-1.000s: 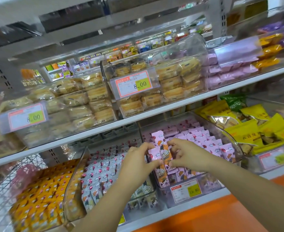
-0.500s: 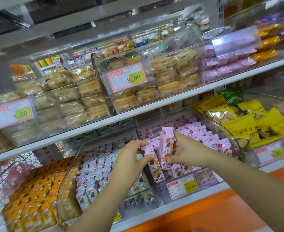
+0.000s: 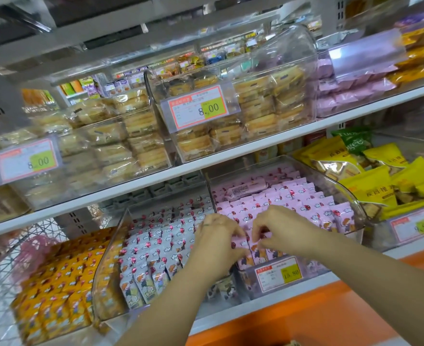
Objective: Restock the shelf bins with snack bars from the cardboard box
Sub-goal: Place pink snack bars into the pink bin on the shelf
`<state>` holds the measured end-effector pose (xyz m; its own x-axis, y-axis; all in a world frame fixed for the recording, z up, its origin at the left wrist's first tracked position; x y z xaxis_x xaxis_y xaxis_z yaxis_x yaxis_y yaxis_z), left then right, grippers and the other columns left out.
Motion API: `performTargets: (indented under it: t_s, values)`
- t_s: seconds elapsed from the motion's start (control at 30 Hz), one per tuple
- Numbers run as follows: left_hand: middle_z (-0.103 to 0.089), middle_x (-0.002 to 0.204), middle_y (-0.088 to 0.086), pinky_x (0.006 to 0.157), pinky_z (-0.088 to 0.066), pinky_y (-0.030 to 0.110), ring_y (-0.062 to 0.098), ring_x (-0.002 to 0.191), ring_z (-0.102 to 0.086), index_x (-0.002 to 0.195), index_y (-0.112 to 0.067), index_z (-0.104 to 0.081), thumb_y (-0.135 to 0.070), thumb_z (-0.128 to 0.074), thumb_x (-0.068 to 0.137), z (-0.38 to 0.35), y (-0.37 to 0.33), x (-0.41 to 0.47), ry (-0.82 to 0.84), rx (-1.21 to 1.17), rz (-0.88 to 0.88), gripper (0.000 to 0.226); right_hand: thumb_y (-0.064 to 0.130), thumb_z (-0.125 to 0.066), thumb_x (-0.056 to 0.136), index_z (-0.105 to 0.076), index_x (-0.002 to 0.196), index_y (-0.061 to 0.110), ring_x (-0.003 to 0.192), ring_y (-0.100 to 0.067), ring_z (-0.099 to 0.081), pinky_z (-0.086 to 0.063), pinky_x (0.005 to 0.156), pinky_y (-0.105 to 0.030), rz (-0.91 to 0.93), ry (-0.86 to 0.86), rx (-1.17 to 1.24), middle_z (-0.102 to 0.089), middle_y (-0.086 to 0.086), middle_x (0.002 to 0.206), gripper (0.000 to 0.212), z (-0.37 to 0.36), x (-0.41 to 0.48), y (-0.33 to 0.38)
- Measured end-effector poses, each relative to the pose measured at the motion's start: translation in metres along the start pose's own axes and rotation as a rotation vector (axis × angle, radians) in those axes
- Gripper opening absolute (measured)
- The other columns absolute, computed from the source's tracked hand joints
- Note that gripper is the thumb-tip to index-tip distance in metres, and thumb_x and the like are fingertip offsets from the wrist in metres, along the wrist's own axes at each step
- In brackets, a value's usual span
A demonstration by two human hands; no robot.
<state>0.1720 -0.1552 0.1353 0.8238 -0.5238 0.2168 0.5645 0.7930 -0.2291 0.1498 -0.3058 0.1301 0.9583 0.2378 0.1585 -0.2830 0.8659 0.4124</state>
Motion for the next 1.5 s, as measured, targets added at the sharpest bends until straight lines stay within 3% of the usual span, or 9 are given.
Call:
performTargets:
  t_s: [0.13,0.3,0.37,0.6,0.73,0.97,1.07,1.3,1.5]
  values:
    - [-0.056,0.106,-0.014,0.095,-0.035,0.025,0.008,0.114,-0.042,0.1,-0.033,-0.065,-0.048,-0.072,0.077,0.0,0.003,0.0,-0.024,-0.116,-0.002,0.029,0.019,-0.071,0.083,-0.071,0.096,0.025,0.087,-0.004,-0.061,-0.047,0.075,-0.016,-0.031,-0.033,0.18,-0.068,0.01,0.095,0.014,0.005,0.001,-0.01]
    - [-0.055,0.118,-0.011,0.075,-0.041,0.011,0.003,0.094,-0.056,0.115,-0.026,-0.059,-0.026,-0.06,0.093,0.014,0.01,0.021,-0.17,-0.427,0.153,0.022,0.02,-0.066,0.088,-0.063,0.089,0.032,0.082,-0.004,-0.058,-0.043,0.066,-0.017,-0.147,-0.287,0.348,-0.058,0.02,0.089,0.012,0.03,0.005,-0.034]
    - [-0.057,0.119,-0.006,0.069,-0.042,0.006,0.006,0.09,-0.056,0.123,-0.02,-0.057,-0.021,-0.059,0.093,0.012,0.014,0.04,-0.167,-0.386,0.193,0.03,0.021,-0.064,0.089,-0.062,0.088,0.033,0.082,0.0,-0.056,-0.043,0.065,-0.018,-0.172,-0.309,0.359,-0.058,0.021,0.088,0.012,0.031,0.009,-0.04]
    - [-0.06,0.122,0.01,0.095,-0.048,0.04,0.028,0.105,-0.06,0.132,-0.014,-0.05,-0.046,-0.044,0.097,0.003,0.024,0.11,0.08,0.024,0.319,0.047,0.02,-0.062,0.091,-0.062,0.092,0.026,0.083,-0.006,-0.057,-0.049,0.079,-0.03,-0.225,-0.351,0.44,-0.058,0.017,0.086,0.006,0.028,0.027,-0.048]
    - [-0.064,0.097,0.005,0.077,-0.053,0.034,0.024,0.083,-0.063,0.115,-0.016,-0.061,-0.042,-0.052,0.093,-0.006,0.026,0.124,0.124,0.04,0.3,0.035,0.021,-0.062,0.091,-0.065,0.095,0.024,0.089,-0.01,-0.061,-0.051,0.08,-0.031,-0.273,-0.356,0.461,-0.06,0.016,0.09,0.006,0.025,0.026,-0.056]
    - [-0.057,0.095,-0.005,0.072,-0.048,0.026,0.014,0.086,-0.056,0.1,-0.024,-0.056,-0.025,-0.068,0.087,0.011,0.008,0.083,-0.221,-0.255,0.117,0.019,0.02,-0.063,0.09,-0.059,0.114,0.024,0.088,-0.014,-0.063,-0.047,0.065,-0.024,-0.315,-0.461,0.457,-0.06,0.01,0.1,0.025,0.038,0.01,-0.059]
    - [-0.053,0.094,-0.016,0.068,-0.042,0.015,0.001,0.084,-0.051,0.086,-0.041,-0.046,-0.017,-0.072,0.083,0.018,-0.013,0.056,-0.281,-0.398,-0.047,0.035,0.031,-0.067,0.087,-0.046,0.133,0.023,0.095,-0.017,-0.063,-0.051,0.077,-0.029,-0.345,-0.442,0.671,-0.052,0.009,0.117,0.051,0.045,0.002,-0.056]
    - [-0.054,0.106,-0.018,0.076,-0.04,0.005,-0.005,0.094,-0.05,0.09,-0.042,-0.049,-0.021,-0.071,0.084,0.027,-0.056,0.036,-0.27,-0.641,-0.109,0.031,0.024,-0.067,0.084,-0.067,0.091,0.016,0.08,-0.019,-0.069,-0.058,0.072,-0.031,-0.341,-0.333,0.892,-0.068,-0.009,0.094,0.011,0.084,-0.033,-0.058]
    - [-0.056,0.128,-0.004,0.089,-0.054,0.037,0.014,0.106,-0.062,0.115,-0.035,-0.052,-0.03,-0.074,0.082,0.007,-0.088,0.038,-0.176,-1.06,0.094,0.041,0.015,-0.074,0.078,-0.061,0.087,0.009,0.064,-0.012,-0.057,-0.045,0.056,-0.016,-0.303,-0.16,0.672,-0.066,-0.007,0.078,0.017,0.104,-0.069,-0.073]
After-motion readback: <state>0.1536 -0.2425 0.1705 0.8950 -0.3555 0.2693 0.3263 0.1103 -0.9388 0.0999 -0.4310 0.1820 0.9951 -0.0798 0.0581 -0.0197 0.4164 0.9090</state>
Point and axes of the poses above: each hand's wrist, its own x-axis towards the middle knuckle, its own z-axis out of the back of the hand, y = z × x, the point moved 3 cm from there along x, towards the middle knuckle
